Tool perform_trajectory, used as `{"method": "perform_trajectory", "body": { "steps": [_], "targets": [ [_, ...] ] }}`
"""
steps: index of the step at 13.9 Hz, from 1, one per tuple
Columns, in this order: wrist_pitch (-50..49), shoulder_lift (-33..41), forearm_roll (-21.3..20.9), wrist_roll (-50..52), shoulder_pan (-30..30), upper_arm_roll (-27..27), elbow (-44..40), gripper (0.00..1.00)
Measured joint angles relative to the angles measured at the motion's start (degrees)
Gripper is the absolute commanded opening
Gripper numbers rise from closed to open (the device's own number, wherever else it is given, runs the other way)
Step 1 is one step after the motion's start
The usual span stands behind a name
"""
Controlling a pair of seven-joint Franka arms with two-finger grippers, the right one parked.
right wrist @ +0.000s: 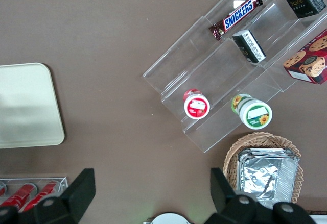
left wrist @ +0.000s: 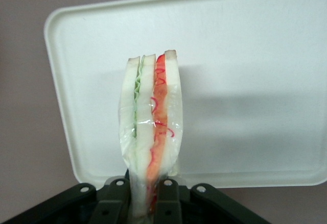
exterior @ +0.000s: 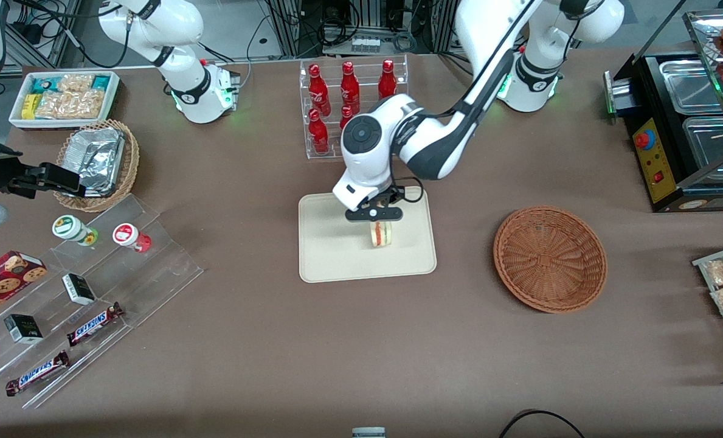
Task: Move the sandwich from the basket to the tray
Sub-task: 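Lift the sandwich and carry it over the cream tray, then lower the sandwich onto the tray and open the left gripper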
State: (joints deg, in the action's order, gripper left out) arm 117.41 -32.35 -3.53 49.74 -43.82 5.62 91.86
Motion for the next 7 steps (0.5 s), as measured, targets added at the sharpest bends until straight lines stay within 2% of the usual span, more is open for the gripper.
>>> {"method": "perform_trajectory", "body": {
  "steps": [7],
  "targets": [
    [2.98, -2.65, -0.01, 2.8, -1.92, -0.01, -0.62, 0.0]
  ]
}}
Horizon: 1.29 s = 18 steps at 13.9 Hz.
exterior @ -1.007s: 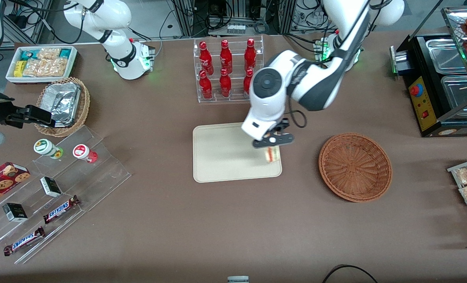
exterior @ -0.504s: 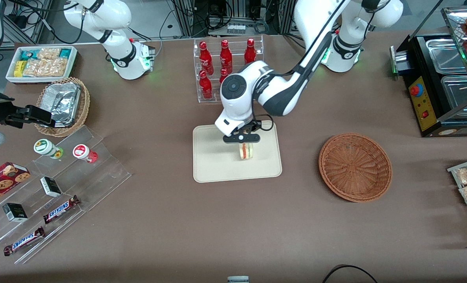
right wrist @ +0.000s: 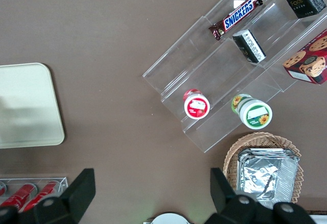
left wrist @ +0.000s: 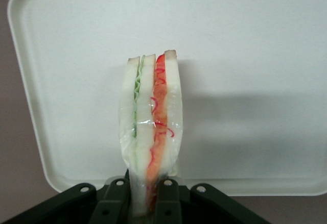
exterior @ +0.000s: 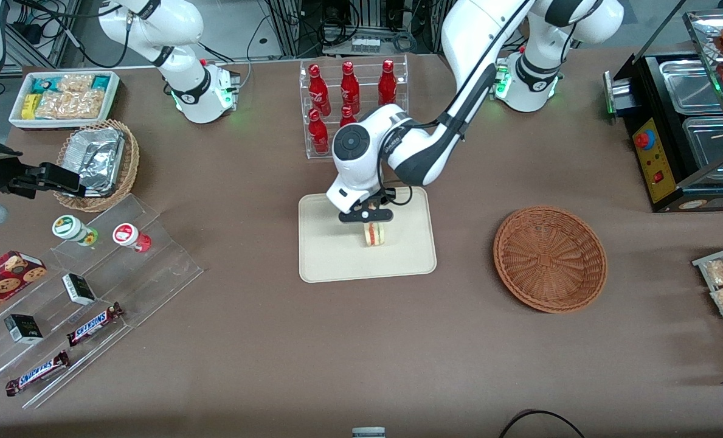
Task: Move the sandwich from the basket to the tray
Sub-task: 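Lower the sandwich onto the tray and open the left gripper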
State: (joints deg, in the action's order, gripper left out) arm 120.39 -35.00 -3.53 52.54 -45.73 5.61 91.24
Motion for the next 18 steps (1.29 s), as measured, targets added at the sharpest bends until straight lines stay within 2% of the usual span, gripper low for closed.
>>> {"method": "perform_trajectory", "body": {
  "steps": [7, 10, 12, 18],
  "targets": [
    [4.27, -2.47, -1.41, 2.21, -1.46, -0.13, -0.05, 0.0],
    [6.32, -3.68, -3.99, 2.21, -1.46, -0.23, -0.07, 0.0],
    [6.52, -3.96, -4.39, 2.21, -1.46, -0.31, -0.1, 0.98],
    [6.52, -3.74, -4.46, 2.82, -1.42, -0.79, -1.53, 1.0]
  ]
}}
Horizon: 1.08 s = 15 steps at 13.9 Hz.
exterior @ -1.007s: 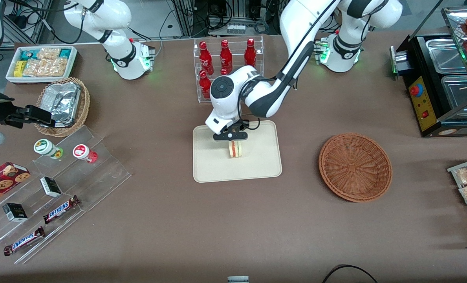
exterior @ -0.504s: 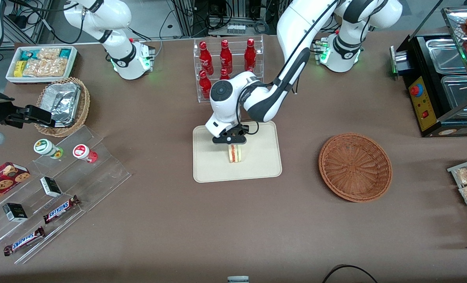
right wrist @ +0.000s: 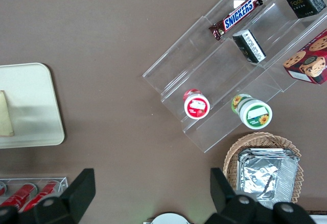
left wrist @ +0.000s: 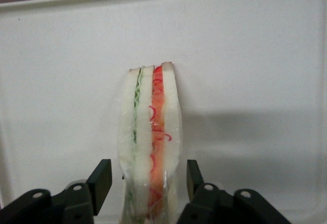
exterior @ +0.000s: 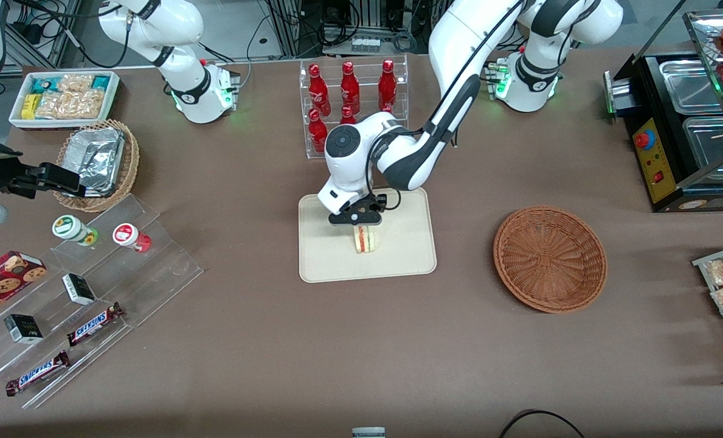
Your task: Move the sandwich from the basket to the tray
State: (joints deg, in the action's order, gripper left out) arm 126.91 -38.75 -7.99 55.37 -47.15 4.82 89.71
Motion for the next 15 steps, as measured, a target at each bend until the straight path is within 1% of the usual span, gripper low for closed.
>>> {"method": "perform_trajectory", "body": {
  "steps": [2, 4, 10, 12, 15],
  "targets": [
    [-1.64, 1.44, 0.0, 2.03, 0.13, -0.4, -1.08, 1.0],
    [-5.31, 4.52, 0.0, 3.44, 1.1, -0.92, -1.81, 1.0],
    [-21.14, 17.07, -0.02, 2.76, 6.87, -1.32, -2.06, 1.0],
    [-23.66, 19.81, -0.04, 0.11, 9.52, -1.46, -1.97, 1.0],
    [-28.81, 24.17, 0.43, -8.08, 15.51, -1.74, -1.98, 1.0]
  ]
}}
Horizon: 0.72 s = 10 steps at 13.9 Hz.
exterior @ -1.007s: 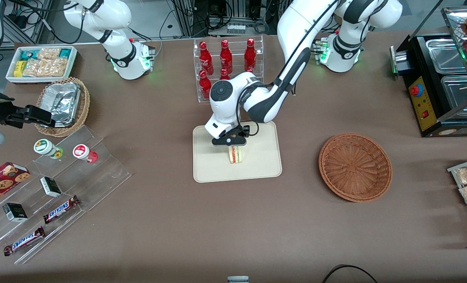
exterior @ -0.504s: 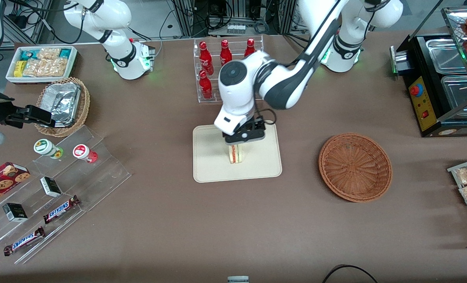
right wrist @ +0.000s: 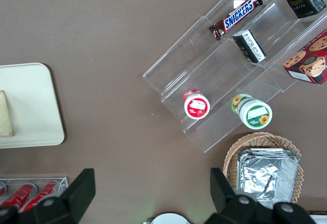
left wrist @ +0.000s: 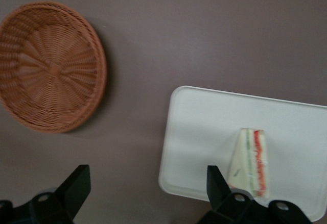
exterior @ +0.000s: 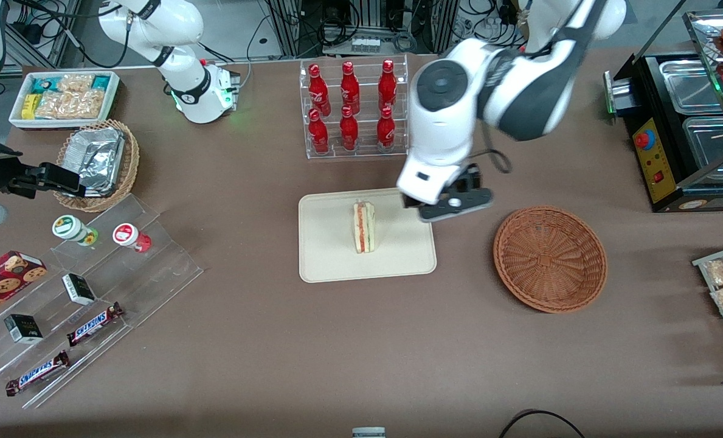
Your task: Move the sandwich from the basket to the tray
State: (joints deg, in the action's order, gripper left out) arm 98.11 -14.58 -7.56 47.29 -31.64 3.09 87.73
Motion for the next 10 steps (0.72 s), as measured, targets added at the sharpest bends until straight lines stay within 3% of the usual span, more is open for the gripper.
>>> {"method": "perform_trajectory", "body": {
  "steps": [10],
  "targets": [
    [-11.48, 13.47, 5.89, -35.16, 24.15, -0.29, 2.31, 1.0]
  ]
}}
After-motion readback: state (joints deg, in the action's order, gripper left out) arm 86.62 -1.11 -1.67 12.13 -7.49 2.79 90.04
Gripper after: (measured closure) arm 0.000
